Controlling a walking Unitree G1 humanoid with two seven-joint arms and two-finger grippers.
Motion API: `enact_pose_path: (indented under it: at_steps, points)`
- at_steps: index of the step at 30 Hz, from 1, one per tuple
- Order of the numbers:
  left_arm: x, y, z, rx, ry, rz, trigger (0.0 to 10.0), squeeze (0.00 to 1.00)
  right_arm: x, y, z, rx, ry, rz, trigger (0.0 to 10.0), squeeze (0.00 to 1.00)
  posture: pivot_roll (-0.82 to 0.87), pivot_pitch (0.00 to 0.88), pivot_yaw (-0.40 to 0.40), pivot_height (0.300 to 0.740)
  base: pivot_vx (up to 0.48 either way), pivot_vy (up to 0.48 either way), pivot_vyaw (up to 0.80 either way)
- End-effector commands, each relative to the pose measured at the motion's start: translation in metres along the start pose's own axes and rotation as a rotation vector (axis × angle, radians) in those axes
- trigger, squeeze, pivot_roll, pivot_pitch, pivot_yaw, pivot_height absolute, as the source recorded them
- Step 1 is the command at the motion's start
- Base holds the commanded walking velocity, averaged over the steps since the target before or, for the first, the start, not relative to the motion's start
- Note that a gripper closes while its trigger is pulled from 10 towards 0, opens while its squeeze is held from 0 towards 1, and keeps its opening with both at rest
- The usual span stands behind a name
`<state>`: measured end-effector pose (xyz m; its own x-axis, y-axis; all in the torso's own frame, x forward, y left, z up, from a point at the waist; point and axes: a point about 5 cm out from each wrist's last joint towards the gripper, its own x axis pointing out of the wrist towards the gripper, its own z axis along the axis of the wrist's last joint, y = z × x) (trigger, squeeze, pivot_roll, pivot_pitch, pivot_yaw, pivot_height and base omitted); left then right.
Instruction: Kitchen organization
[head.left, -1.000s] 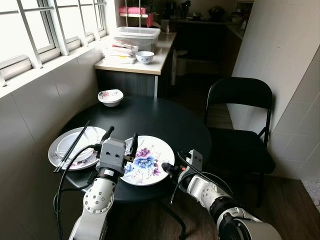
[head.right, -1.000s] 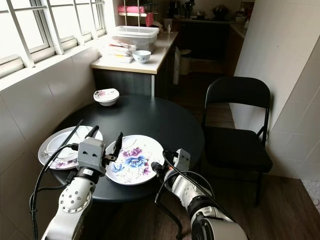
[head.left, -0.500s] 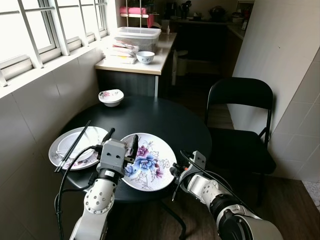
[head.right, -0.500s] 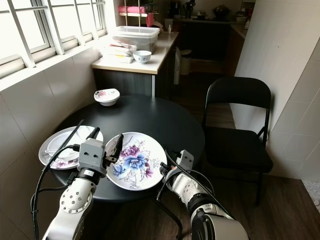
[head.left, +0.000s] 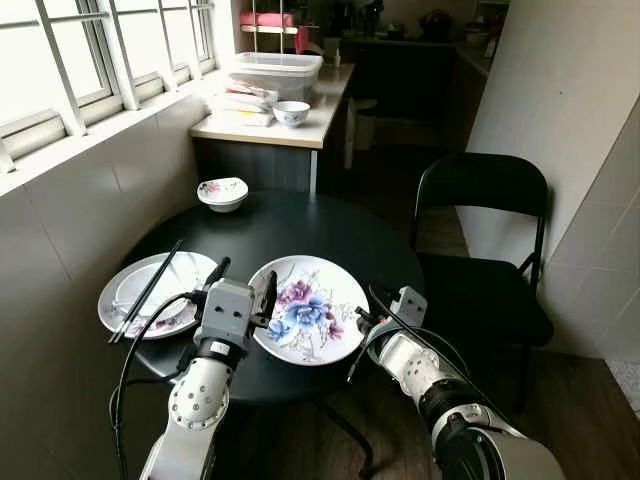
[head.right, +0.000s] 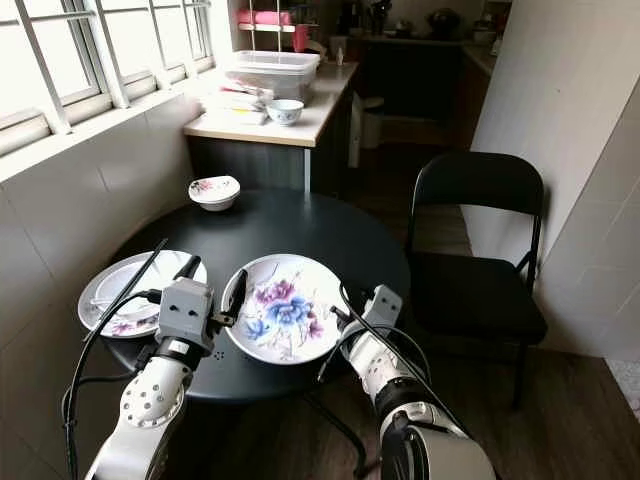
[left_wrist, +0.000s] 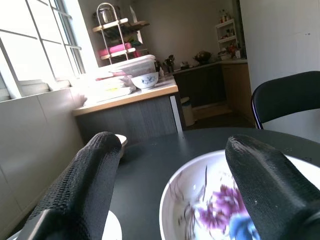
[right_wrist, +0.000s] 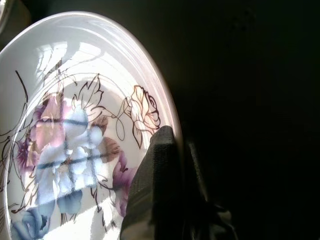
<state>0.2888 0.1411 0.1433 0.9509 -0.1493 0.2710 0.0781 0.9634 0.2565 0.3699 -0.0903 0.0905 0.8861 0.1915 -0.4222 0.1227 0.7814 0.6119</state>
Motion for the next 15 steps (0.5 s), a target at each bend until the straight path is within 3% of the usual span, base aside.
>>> enact_pose_path:
  at_steps: [1,4,10,12,15]
  points:
    - [-0.001,-0.003,-0.003,0.003,0.020,-0.013,10.0,0.00,-0.001,0.019,0.013,-0.031,-0.096,0.071,0.0,0.00,0.07,0.000,-0.031,0.736,0.000,0.000,0.00]
    - [-0.002,-0.002,-0.003,0.003,0.023,-0.010,10.0,0.00,-0.009,0.029,0.031,-0.137,-0.261,0.123,0.0,0.00,0.07,0.000,-0.030,0.736,0.000,0.000,0.00]
    - [-0.002,-0.002,-0.004,0.005,0.025,-0.009,10.0,0.00,-0.019,0.034,0.044,-0.238,-0.383,0.169,0.0,0.00,0.06,0.000,-0.030,0.736,0.000,0.000,0.00]
    - [-0.002,0.000,-0.005,0.005,0.029,-0.005,10.0,0.00,-0.027,0.036,0.049,-0.324,-0.449,0.201,0.0,0.00,0.06,0.000,-0.029,0.736,0.000,0.000,0.00]
    - [-0.003,0.004,-0.007,0.000,0.043,0.012,10.0,0.00,-0.037,0.037,0.053,-0.434,-0.514,0.227,0.0,0.00,0.05,0.000,-0.029,0.736,0.000,0.000,0.67]
